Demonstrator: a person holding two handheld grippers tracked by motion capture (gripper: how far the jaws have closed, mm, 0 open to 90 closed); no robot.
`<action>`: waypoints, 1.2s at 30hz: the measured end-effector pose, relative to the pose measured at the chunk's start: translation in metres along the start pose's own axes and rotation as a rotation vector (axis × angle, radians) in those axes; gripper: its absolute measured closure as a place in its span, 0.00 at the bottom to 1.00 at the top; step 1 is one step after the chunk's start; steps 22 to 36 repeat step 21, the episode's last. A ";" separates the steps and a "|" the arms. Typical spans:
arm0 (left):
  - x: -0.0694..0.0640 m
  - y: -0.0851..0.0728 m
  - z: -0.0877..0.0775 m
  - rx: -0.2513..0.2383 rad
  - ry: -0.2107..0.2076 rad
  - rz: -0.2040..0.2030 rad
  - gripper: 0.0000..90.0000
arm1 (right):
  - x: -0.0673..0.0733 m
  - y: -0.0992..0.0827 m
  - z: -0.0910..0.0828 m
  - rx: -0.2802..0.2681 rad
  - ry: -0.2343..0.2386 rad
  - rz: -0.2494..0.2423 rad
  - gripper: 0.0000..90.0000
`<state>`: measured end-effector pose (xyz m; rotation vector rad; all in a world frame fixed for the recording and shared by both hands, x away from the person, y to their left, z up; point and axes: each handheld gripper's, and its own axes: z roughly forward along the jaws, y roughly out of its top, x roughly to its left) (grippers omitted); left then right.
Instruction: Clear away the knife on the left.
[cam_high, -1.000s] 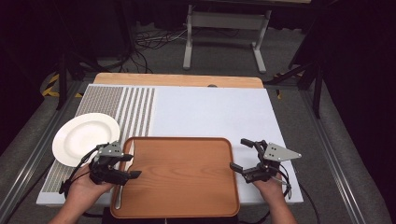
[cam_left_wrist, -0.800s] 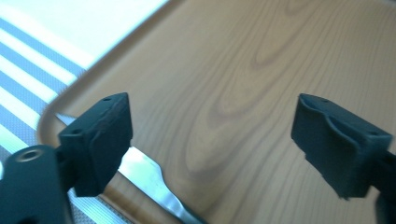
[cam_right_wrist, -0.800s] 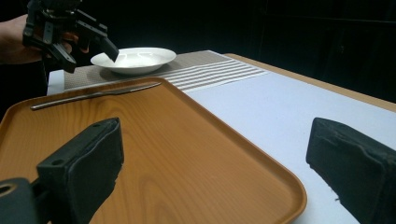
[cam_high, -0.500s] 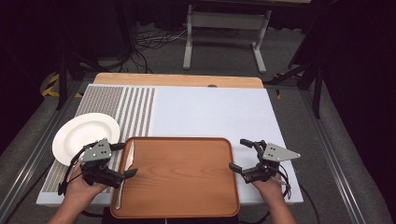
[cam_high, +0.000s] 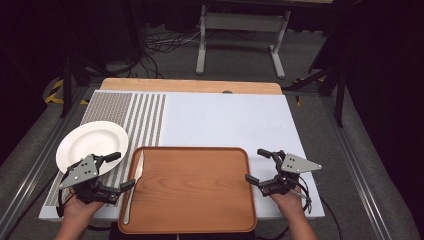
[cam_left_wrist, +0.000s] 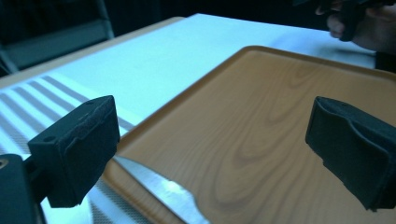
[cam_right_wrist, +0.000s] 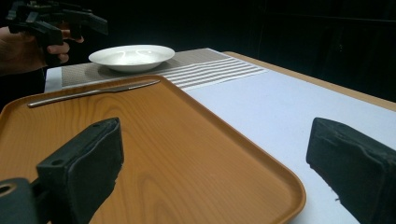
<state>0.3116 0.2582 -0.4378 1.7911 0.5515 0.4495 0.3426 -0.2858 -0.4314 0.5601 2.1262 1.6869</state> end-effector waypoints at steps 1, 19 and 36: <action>0.002 -0.003 -0.001 -0.014 -0.002 -0.011 0.04 | 0.000 0.000 0.000 0.001 0.000 0.000 0.05; 0.012 -0.035 -0.011 -0.051 0.006 -0.076 0.03 | -0.001 -0.003 -0.001 0.015 -0.021 0.003 0.05; 0.012 -0.035 -0.011 -0.057 0.003 -0.086 0.02 | -0.001 -0.003 0.000 0.016 -0.020 0.002 0.05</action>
